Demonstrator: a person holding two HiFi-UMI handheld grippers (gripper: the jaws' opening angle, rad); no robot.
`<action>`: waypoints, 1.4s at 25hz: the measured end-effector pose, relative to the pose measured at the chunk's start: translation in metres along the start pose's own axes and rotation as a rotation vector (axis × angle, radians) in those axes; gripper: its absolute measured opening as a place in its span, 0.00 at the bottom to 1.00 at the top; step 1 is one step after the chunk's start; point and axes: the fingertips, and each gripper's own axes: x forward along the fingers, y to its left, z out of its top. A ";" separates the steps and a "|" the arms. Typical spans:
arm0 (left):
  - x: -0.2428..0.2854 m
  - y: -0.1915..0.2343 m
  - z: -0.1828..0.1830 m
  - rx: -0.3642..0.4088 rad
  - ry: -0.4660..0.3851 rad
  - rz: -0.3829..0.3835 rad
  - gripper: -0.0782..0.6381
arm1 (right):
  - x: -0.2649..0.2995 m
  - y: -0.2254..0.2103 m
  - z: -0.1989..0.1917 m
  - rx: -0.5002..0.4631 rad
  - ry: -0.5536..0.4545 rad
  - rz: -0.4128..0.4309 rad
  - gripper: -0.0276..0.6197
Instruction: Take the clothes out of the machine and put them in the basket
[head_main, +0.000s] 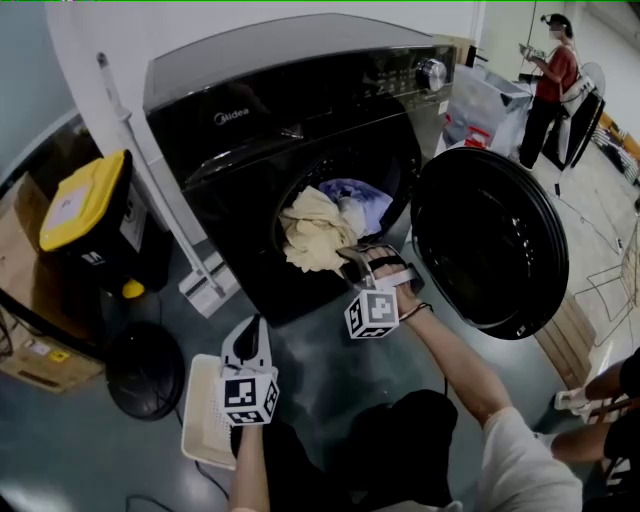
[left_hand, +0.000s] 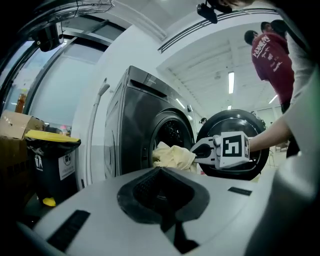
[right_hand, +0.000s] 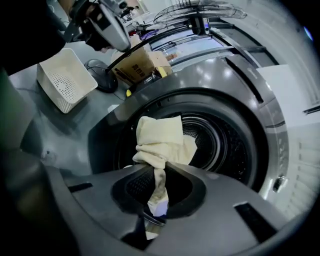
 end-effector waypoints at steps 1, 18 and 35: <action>-0.001 -0.002 0.001 0.001 -0.002 -0.004 0.13 | -0.005 -0.004 0.000 0.006 0.001 -0.007 0.12; -0.006 -0.005 0.025 -0.012 -0.050 -0.027 0.13 | -0.075 -0.144 0.021 0.053 -0.021 -0.258 0.12; 0.008 -0.028 0.055 0.008 -0.068 -0.079 0.13 | -0.182 -0.277 0.049 0.016 -0.061 -0.453 0.12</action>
